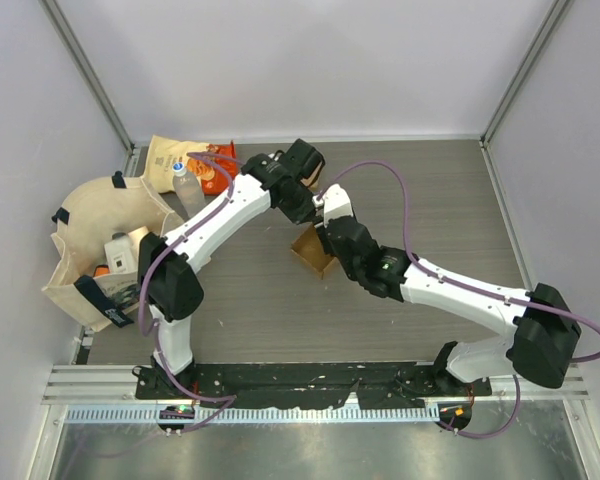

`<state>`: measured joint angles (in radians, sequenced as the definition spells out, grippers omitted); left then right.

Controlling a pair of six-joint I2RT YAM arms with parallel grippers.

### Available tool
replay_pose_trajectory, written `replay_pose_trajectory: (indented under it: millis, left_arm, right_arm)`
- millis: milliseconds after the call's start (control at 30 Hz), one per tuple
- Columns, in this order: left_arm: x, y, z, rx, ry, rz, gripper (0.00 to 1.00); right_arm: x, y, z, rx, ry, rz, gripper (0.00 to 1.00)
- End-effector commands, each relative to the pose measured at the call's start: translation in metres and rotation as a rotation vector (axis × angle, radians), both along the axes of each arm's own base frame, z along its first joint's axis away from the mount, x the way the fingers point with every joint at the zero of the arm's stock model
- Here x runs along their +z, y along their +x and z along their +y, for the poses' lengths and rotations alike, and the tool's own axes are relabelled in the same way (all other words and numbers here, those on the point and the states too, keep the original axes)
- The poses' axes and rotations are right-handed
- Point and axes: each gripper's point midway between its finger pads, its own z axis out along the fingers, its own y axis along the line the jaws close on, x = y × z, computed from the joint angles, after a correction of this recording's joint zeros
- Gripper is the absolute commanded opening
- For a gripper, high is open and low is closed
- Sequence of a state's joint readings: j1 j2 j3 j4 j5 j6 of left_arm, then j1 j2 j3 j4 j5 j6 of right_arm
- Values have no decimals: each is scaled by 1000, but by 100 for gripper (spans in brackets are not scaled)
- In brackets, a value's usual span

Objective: Fold the paper box

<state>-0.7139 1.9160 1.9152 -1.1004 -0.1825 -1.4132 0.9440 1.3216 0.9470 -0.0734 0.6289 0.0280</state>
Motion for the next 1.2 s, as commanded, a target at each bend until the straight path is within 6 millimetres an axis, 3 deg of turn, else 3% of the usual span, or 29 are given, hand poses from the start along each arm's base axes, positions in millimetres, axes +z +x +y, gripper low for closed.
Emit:
replay_pose_trajectory:
  millis: [0,33,100,133,167,200,233,267,300,333,367,400,433,467,500,567,600,633,667,700,733,800,933,1000,1167]
  left_arm:
    - [35,-4,3,6,-120,-37,0]
    - [27,-5,6,8,-120,-34,0]
    - [36,3,4,8,-169,-83,0]
    - [38,2,5,-3,-177,-92,0]
    - [43,6,3,-54,-179,-128,0]
    - [44,12,10,-58,-154,-150,7]
    - [51,16,16,-77,-124,-193,31]
    - [55,22,24,-109,-74,-247,46]
    - [47,29,50,-117,53,-294,76]
    - [63,26,61,-179,65,-374,84]
    - [94,43,54,-203,2,-552,95]
    - [65,41,71,-255,43,-559,100]
    - [73,44,75,-262,6,-633,100]
    - [117,49,80,-237,-59,-811,100]
    - [106,57,102,-179,-16,-813,100]
    - [78,70,123,-133,97,-726,100]
    - [81,84,133,-103,151,-711,100]
    - [58,87,150,-103,279,-613,100]
    - [13,102,154,-129,383,-495,100]
    - [27,119,154,-127,431,-499,100]
    - [9,120,169,-166,559,-411,100]
    - [-26,154,167,-224,626,-334,100]
    - [-86,186,164,-365,699,-210,100]
    - [-102,202,170,-361,743,-184,100]
    - [-118,214,183,-359,825,-170,100]
  right_arm:
    - [14,19,5,-18,75,-67,42]
    - [8,20,8,-5,71,-56,41]
    - [3,24,4,-17,83,-66,35]
    - [1,24,2,-18,93,-61,15]
    - [3,28,-2,-35,105,-66,4]
    - [2,29,-4,-36,108,-64,1]
    - [1,29,-4,-33,107,-56,1]
    - [-2,30,-8,-48,100,-49,1]
    - [-3,32,-14,-64,93,-46,1]
    - [-6,32,-19,-80,85,-37,1]
    - [-7,31,-27,-104,99,-26,1]
    - [-6,33,-36,-121,110,-22,1]
    - [-10,31,-42,-131,115,-12,1]
    - [-4,29,-45,-124,151,-12,1]
    - [-4,32,-56,-149,155,-8,1]
    - [-2,28,-67,-168,142,10,1]
    - [7,25,-71,-163,161,1,1]
    - [12,25,-76,-166,173,-1,1]
    - [14,23,-78,-159,183,4,1]
    - [24,19,-76,-135,224,-3,1]
    - [28,19,-79,-138,239,-6,1]
    - [36,15,-79,-123,270,-5,1]
    - [36,11,-79,-105,285,2,1]
    - [36,12,-80,-103,286,3,1]
    - [32,16,-76,-89,291,19,1]
